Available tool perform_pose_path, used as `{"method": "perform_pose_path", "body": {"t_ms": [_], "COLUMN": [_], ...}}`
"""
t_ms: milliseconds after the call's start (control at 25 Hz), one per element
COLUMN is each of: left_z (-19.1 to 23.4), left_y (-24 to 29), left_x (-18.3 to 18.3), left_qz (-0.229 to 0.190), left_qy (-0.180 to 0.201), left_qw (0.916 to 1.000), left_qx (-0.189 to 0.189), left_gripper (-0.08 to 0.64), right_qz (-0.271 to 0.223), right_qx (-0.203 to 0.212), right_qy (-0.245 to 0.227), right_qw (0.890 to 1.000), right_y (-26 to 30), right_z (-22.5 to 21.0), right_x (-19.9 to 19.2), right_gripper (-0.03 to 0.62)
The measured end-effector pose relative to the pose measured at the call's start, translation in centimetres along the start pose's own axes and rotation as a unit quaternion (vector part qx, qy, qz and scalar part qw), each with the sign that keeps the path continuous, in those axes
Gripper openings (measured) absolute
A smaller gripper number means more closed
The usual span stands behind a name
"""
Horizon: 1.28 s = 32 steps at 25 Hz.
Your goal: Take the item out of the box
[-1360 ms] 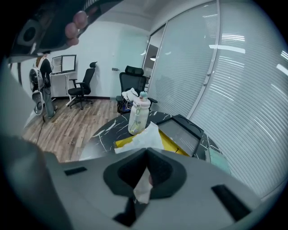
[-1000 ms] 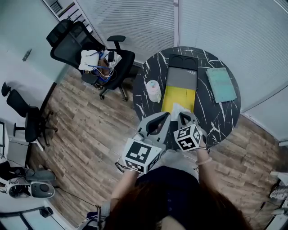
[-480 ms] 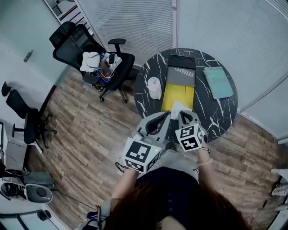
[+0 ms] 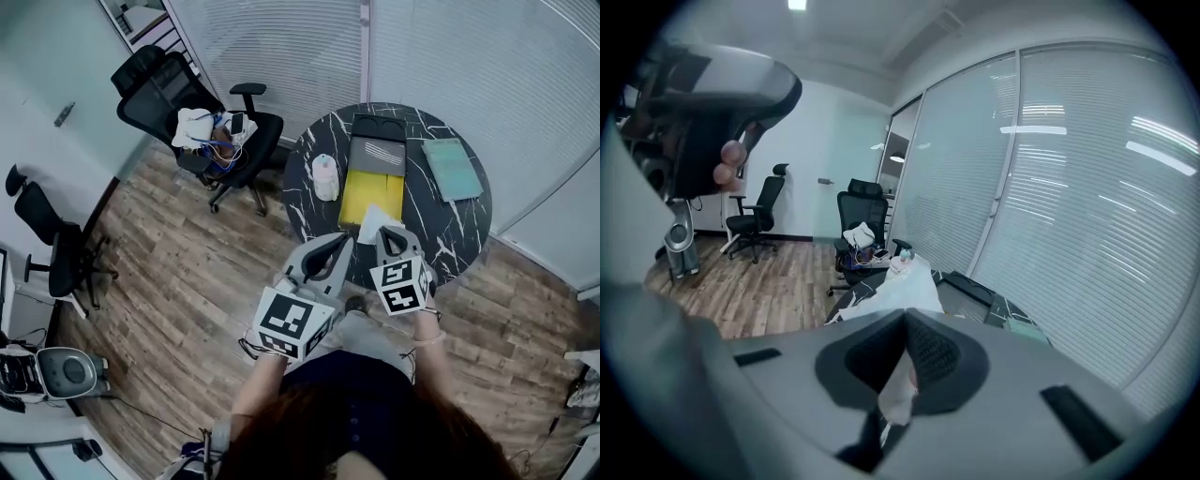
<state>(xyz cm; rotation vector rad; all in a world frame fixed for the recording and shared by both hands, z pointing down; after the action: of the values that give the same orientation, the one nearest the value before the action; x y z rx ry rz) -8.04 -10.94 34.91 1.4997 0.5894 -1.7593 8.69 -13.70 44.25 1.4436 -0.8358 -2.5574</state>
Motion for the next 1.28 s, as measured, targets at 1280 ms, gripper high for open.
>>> {"method": "perform_pose_path", "body": {"t_ms": [1280], "left_z": [-4.2], "left_y": [-9.1], "left_x": [-0.4], "left_qz": [-0.038], "left_qy": [0.023], "left_qw": [0.9985], "left_qx": [-0.032], "left_gripper": [0.026], "right_qz": [-0.073], "right_qx": [-0.073], "right_qy": [0.032], "right_qw": [0.994], "right_y": [-11.2], "right_z": [6.0], "right_x": [3.5], "right_gripper": [0.025]}}
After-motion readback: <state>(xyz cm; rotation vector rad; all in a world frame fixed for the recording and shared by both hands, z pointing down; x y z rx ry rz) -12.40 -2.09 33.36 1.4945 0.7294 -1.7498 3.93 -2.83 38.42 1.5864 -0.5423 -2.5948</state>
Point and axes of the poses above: the fingertips, and each gripper's own axes: y forward along the fingers, z to its left, x out of its top, the point moved 9 cm from there along -y, backward along the fingers, and after that the axes turned 9 degrees about -y, right-handed, at the moved point
